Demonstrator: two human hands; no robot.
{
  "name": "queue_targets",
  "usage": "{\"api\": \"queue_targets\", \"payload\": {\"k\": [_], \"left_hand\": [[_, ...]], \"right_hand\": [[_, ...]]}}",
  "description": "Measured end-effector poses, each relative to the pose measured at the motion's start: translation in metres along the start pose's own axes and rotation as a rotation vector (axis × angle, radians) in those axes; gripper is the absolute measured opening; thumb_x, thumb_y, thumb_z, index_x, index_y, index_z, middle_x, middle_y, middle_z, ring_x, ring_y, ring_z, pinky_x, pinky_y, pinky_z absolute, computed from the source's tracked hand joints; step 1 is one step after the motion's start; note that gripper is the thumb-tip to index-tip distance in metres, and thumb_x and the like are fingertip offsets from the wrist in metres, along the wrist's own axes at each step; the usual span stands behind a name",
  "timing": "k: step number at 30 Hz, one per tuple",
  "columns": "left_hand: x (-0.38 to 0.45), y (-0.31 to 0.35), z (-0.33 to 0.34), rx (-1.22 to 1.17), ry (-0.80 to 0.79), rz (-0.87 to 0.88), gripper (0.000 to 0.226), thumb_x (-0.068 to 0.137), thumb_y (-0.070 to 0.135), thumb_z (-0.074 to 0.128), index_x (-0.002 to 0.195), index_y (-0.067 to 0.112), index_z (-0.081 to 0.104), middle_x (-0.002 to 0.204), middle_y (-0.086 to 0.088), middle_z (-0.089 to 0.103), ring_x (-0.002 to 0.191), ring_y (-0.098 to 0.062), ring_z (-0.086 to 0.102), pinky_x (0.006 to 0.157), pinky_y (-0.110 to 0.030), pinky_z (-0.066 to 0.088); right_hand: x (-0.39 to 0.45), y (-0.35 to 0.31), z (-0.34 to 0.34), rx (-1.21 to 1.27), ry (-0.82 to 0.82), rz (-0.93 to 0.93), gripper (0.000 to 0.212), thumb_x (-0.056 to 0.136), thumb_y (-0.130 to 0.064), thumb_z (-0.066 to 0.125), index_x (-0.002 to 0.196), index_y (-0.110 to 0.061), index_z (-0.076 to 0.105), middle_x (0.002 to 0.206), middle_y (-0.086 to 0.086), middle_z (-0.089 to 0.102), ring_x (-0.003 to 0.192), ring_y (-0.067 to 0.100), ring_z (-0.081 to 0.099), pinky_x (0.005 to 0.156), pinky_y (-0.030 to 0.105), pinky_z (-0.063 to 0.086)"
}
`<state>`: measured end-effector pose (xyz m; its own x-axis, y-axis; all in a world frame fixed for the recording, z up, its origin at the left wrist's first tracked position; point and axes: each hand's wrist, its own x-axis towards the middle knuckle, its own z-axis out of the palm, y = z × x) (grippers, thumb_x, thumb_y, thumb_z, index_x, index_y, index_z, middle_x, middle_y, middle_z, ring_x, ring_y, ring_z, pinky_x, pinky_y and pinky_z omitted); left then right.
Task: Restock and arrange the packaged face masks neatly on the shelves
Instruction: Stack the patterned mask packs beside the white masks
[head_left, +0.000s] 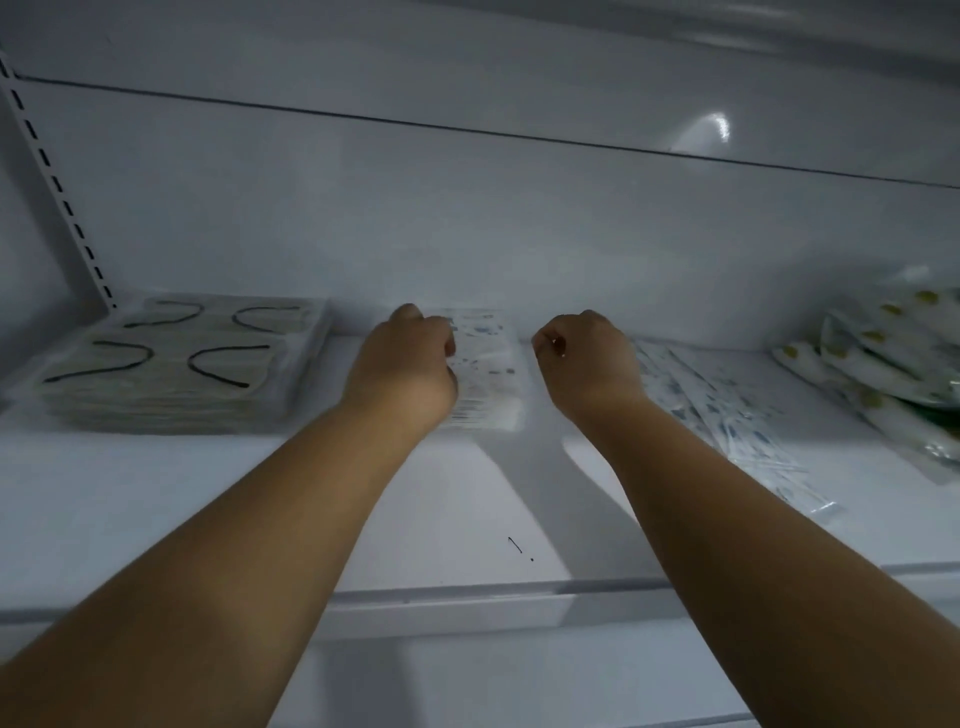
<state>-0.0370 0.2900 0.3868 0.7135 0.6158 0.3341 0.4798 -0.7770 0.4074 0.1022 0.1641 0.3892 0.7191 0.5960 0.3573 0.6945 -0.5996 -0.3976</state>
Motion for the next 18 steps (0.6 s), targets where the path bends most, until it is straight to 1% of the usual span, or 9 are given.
{"api": "queue_targets", "payload": {"k": [3, 6, 7, 11, 13, 15, 16, 17, 18], "left_hand": [[-0.02, 0.026, 0.017, -0.132, -0.017, 0.091, 0.026, 0.089, 0.009, 0.057, 0.11, 0.018, 0.07, 0.115, -0.004, 0.059, 0.105, -0.023, 0.059, 0.086, -0.025, 0.042], [-0.032, 0.057, 0.03, -0.211, -0.04, 0.147, 0.026, 0.089, 0.009, 0.058, 0.109, 0.019, 0.072, 0.107, 0.0, 0.062, 0.098, -0.017, 0.06, 0.082, -0.022, 0.041], [-0.033, 0.067, 0.035, -0.232, -0.065, 0.158, 0.025, 0.089, 0.009, 0.058, 0.107, 0.018, 0.072, 0.106, 0.0, 0.063, 0.096, -0.017, 0.061, 0.081, -0.022, 0.043], [-0.035, 0.103, 0.055, -0.276, -0.174, 0.146, 0.025, 0.09, 0.008, 0.056, 0.105, 0.018, 0.072, 0.105, 0.001, 0.066, 0.095, -0.017, 0.062, 0.081, -0.022, 0.047], [-0.035, 0.121, 0.066, -0.302, -0.238, 0.109, 0.023, 0.091, 0.01, 0.058, 0.108, 0.017, 0.071, 0.106, 0.001, 0.066, 0.097, -0.017, 0.062, 0.081, -0.022, 0.047], [-0.032, 0.14, 0.077, -0.346, -0.328, 0.024, 0.021, 0.091, 0.016, 0.061, 0.11, 0.016, 0.069, 0.105, 0.001, 0.064, 0.099, -0.019, 0.062, 0.08, -0.024, 0.048], [-0.03, 0.15, 0.082, -0.379, -0.367, -0.035, 0.019, 0.091, 0.02, 0.063, 0.109, 0.016, 0.067, 0.103, 0.001, 0.063, 0.097, -0.019, 0.062, 0.082, -0.028, 0.051], [-0.027, 0.159, 0.089, -0.411, -0.394, -0.097, 0.017, 0.09, 0.024, 0.065, 0.105, 0.016, 0.065, 0.1, -0.001, 0.063, 0.094, -0.02, 0.062, 0.085, -0.034, 0.052], [-0.022, 0.167, 0.095, -0.44, -0.398, -0.152, 0.018, 0.089, 0.029, 0.066, 0.101, 0.016, 0.063, 0.097, -0.003, 0.064, 0.091, -0.02, 0.063, 0.086, -0.037, 0.053]], "right_hand": [[-0.009, 0.013, -0.021, 0.025, 0.049, -0.003, 0.023, 0.1, -0.028, 0.049, 0.106, -0.018, 0.07, 0.108, 0.002, 0.058, 0.086, 0.018, 0.059, 0.071, 0.027, 0.043], [-0.012, 0.034, -0.041, 0.046, 0.09, 0.002, 0.016, 0.098, -0.028, 0.053, 0.098, -0.022, 0.068, 0.101, -0.004, 0.056, 0.083, 0.014, 0.057, 0.062, 0.02, 0.037], [-0.013, 0.044, -0.046, 0.056, 0.094, 0.014, 0.014, 0.097, -0.027, 0.054, 0.095, -0.025, 0.068, 0.1, -0.005, 0.056, 0.082, 0.012, 0.056, 0.062, 0.02, 0.036], [-0.019, 0.086, -0.059, 0.14, 0.128, 0.058, 0.011, 0.094, -0.023, 0.058, 0.087, -0.026, 0.066, 0.099, -0.005, 0.059, 0.082, 0.011, 0.057, 0.074, 0.026, 0.045], [-0.02, 0.108, -0.065, 0.154, 0.133, 0.071, 0.01, 0.093, -0.025, 0.059, 0.088, -0.024, 0.068, 0.099, -0.004, 0.059, 0.081, 0.011, 0.059, 0.069, 0.021, 0.046], [-0.018, 0.131, -0.071, 0.164, 0.119, 0.07, 0.009, 0.093, -0.027, 0.06, 0.089, -0.024, 0.068, 0.1, -0.003, 0.06, 0.08, 0.009, 0.059, 0.063, 0.011, 0.041], [-0.015, 0.143, -0.073, 0.155, 0.103, 0.072, 0.01, 0.094, -0.028, 0.06, 0.093, -0.024, 0.069, 0.103, -0.002, 0.061, 0.084, 0.01, 0.06, 0.067, 0.013, 0.043], [-0.012, 0.156, -0.074, 0.125, 0.07, 0.081, 0.014, 0.094, -0.032, 0.06, 0.101, -0.024, 0.07, 0.11, 0.0, 0.062, 0.092, 0.015, 0.062, 0.076, 0.019, 0.046], [-0.008, 0.167, -0.076, 0.07, 0.003, 0.105, 0.024, 0.095, -0.037, 0.059, 0.112, -0.024, 0.068, 0.119, 0.003, 0.061, 0.104, 0.02, 0.061, 0.087, 0.025, 0.046]]}}
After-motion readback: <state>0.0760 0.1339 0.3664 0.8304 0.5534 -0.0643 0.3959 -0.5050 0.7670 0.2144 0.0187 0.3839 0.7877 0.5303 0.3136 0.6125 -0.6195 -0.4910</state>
